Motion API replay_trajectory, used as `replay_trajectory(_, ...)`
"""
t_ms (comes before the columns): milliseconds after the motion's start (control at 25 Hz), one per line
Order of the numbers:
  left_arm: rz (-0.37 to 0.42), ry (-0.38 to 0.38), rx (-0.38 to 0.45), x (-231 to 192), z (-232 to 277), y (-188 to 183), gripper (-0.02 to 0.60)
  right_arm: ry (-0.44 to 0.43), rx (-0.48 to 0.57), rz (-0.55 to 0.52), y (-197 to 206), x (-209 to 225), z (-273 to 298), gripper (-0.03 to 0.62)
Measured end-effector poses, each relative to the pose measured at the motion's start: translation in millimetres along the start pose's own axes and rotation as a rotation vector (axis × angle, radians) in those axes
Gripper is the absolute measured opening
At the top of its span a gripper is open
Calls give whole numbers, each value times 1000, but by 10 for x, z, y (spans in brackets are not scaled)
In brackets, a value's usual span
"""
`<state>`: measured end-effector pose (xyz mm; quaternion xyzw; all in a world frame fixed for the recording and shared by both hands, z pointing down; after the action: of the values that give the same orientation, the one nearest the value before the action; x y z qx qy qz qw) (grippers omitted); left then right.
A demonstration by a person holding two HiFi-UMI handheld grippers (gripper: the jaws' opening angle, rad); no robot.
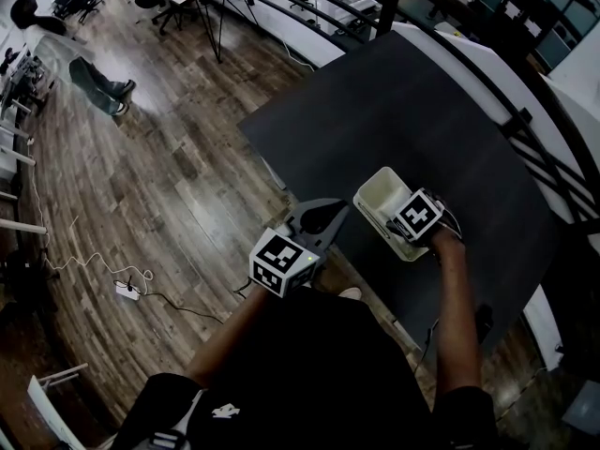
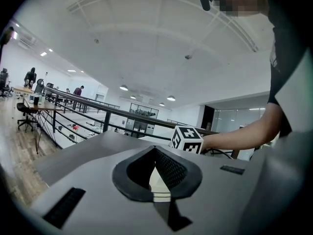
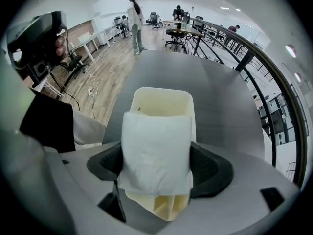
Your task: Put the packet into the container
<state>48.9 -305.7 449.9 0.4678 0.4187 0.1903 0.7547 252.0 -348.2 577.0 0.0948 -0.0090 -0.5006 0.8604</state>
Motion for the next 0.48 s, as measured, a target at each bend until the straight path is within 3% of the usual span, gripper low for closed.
replay_trajectory(480, -18, 4, 5, -16, -27, -8, 5, -12, 29, -29, 19, 27, 69, 399)
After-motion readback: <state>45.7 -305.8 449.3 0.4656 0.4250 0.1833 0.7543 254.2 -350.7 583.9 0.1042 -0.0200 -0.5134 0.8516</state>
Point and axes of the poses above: the fingertips, and each gripper's own axes: z forward along the fingers, x to its right, y out of its underside, the point moved 6 cm from there along -z, backward along the fingers, and after that the axes turned 13 degrees about -z, right-handed, at the moved point
